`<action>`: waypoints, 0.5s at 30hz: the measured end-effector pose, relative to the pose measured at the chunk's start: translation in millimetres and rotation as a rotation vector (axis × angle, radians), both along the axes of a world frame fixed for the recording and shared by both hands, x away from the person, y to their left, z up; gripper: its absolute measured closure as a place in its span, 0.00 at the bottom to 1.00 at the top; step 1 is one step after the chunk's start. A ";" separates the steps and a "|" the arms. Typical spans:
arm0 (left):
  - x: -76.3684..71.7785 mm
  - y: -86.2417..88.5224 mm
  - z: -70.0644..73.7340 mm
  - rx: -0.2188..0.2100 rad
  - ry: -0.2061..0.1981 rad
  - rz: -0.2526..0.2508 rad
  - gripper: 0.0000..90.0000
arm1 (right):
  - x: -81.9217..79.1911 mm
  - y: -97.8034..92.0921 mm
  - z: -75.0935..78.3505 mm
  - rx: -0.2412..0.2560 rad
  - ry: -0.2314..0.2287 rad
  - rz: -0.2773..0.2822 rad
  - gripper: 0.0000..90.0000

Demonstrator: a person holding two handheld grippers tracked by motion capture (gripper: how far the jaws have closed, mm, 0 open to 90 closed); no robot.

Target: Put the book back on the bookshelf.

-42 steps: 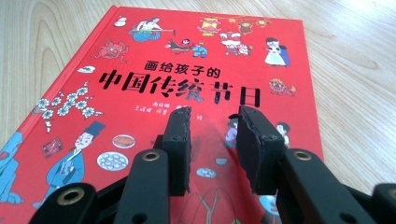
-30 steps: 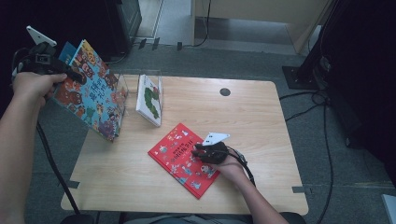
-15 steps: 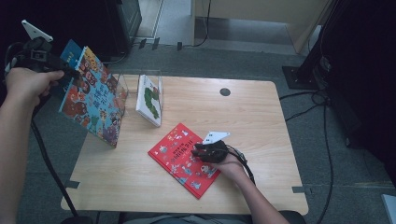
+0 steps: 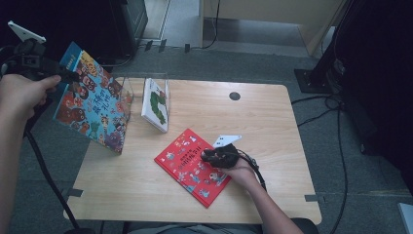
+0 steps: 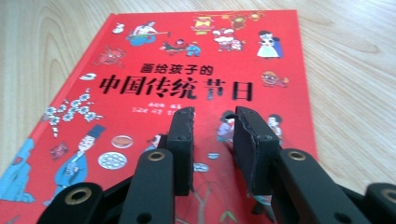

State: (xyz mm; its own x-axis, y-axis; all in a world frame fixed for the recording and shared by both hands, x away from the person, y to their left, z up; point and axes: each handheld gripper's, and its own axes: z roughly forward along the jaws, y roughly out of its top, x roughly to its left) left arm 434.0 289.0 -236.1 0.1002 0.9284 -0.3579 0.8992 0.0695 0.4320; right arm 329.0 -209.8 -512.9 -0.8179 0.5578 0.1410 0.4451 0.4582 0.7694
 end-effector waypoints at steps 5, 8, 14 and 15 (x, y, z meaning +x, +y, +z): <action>-8.4 -13.5 -7.6 0.003 -0.002 -0.034 0.75 | 2.2 -4.5 4.5 -0.006 -0.005 -0.008 0.78; -13.5 -20.6 -11.8 0.004 -0.008 -0.048 0.70 | 0.9 -9.0 7.4 0.006 -0.005 -0.012 0.77; -23.4 -36.7 -20.3 0.009 -0.010 -0.078 0.68 | -6.0 -13.2 13.0 -0.018 -0.020 0.010 0.76; -25.2 -39.4 -22.4 0.005 -0.010 -0.088 0.68 | -6.5 -14.2 14.4 -0.019 -0.019 0.013 0.76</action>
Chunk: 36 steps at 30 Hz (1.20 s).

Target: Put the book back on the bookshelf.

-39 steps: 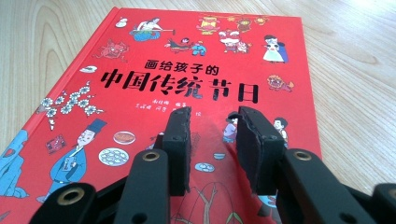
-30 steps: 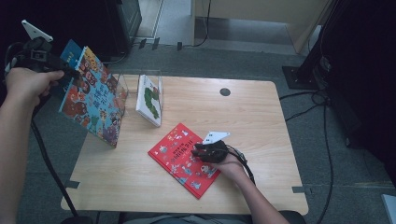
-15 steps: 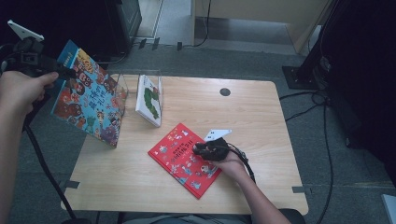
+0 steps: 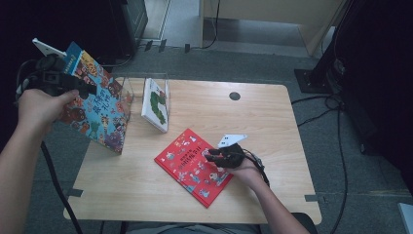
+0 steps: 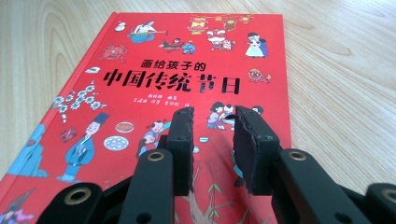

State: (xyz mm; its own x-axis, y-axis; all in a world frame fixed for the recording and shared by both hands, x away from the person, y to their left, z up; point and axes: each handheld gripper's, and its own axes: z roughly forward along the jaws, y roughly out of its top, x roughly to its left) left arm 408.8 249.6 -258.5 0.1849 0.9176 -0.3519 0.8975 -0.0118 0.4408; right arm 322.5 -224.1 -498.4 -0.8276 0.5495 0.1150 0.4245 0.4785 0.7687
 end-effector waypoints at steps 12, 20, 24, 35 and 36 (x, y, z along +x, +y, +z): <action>-14.5 -14.8 -39.2 -0.043 0.020 -0.039 0.66 | 6.9 -15.7 10.9 0.009 -0.009 -0.013 0.73; -29.1 -24.4 -61.2 -0.033 0.024 -0.049 0.65 | 10.4 -17.8 6.6 0.028 0.016 -0.024 0.73; -35.9 -33.2 -72.8 -0.038 0.029 -0.076 0.64 | 13.1 -15.5 2.3 0.011 0.015 -0.020 0.73; -52.9 -52.8 -103.2 -0.074 0.028 -0.114 0.63 | 18.7 -13.9 2.6 0.015 0.012 -0.024 0.73; -54.6 -54.8 -106.2 -0.072 0.028 -0.115 0.63 | 19.0 -13.8 2.8 0.015 0.012 -0.023 0.73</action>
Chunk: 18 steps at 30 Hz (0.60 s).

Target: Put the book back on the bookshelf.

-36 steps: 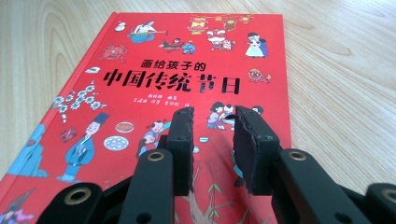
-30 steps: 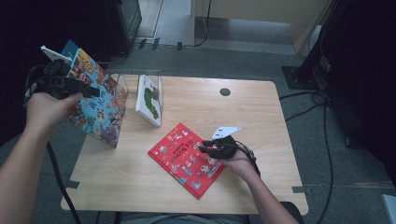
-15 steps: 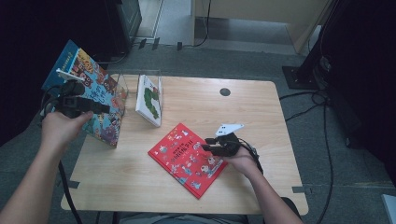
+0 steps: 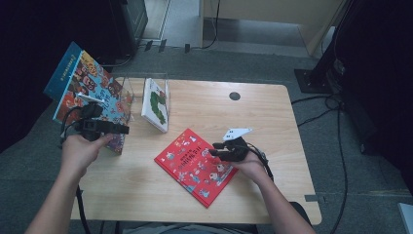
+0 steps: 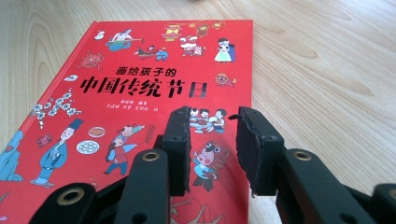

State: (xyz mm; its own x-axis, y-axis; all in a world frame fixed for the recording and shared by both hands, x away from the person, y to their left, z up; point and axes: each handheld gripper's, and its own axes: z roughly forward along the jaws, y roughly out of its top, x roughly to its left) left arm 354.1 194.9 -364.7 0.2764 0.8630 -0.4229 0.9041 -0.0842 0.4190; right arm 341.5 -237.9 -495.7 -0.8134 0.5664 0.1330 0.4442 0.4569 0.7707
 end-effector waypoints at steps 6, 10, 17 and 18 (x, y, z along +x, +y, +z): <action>-10.1 -9.8 -22.3 -0.001 0.000 -0.021 0.63 | 1.1 2.1 -1.5 -0.003 0.004 0.003 0.73; -14.4 -14.2 -34.5 -0.006 0.008 -0.027 0.62 | 1.1 2.4 -2.3 -0.007 0.008 0.007 0.73; -20.8 -26.4 -51.7 -0.017 0.016 -0.054 0.62 | 2.0 2.6 -4.2 -0.014 0.013 0.004 0.73; -21.5 -29.2 -54.8 -0.014 0.018 -0.062 0.62 | 2.1 2.9 -4.7 -0.017 0.017 0.006 0.73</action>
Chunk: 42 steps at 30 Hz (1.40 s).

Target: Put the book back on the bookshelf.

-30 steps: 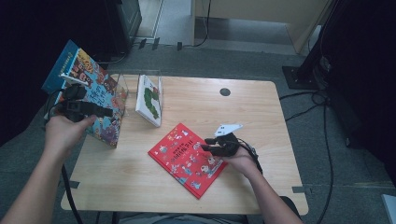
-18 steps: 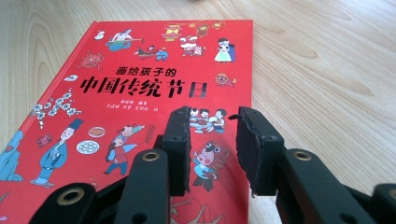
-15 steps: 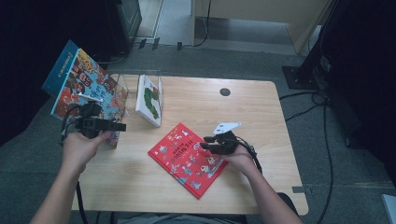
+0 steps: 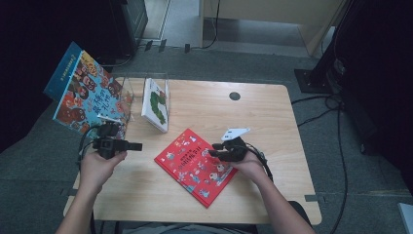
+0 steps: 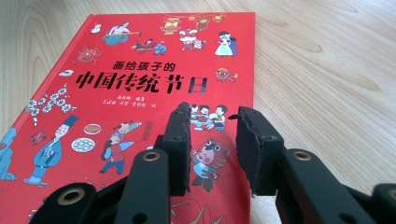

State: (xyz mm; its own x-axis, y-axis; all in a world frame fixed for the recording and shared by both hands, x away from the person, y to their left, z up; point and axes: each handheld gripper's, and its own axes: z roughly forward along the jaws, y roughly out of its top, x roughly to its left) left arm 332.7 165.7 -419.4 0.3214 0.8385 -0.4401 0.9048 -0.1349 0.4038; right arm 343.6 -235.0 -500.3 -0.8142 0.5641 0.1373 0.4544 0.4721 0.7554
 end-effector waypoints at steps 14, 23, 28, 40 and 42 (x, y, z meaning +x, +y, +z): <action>-10.7 -31.3 -38.7 0.014 0.011 -0.047 0.61 | 2.3 2.7 -7.5 -0.021 0.021 0.007 0.74; -18.5 -44.7 -60.7 -0.006 0.020 -0.046 0.65 | -0.4 -2.6 -8.0 -0.013 0.024 -0.002 0.74; -18.7 -46.6 -67.3 -0.008 0.012 -0.086 0.83 | -4.1 -9.0 -7.9 -0.012 0.029 -0.017 0.75; -17.7 -54.8 -73.8 -0.019 0.020 -0.102 0.92 | -18.7 -31.1 -9.3 -0.028 0.003 -0.061 0.90; -19.9 -55.5 -74.5 -0.014 0.025 -0.101 0.94 | -20.1 -35.0 -10.1 -0.022 0.005 -0.077 0.91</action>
State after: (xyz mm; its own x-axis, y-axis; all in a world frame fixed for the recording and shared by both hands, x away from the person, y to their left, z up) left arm 312.8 110.1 -493.9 0.3924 0.7962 -0.4605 0.8969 -0.2203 0.3834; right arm 323.5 -269.9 -510.5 -0.7674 0.6282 0.1280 0.4939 0.4521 0.7427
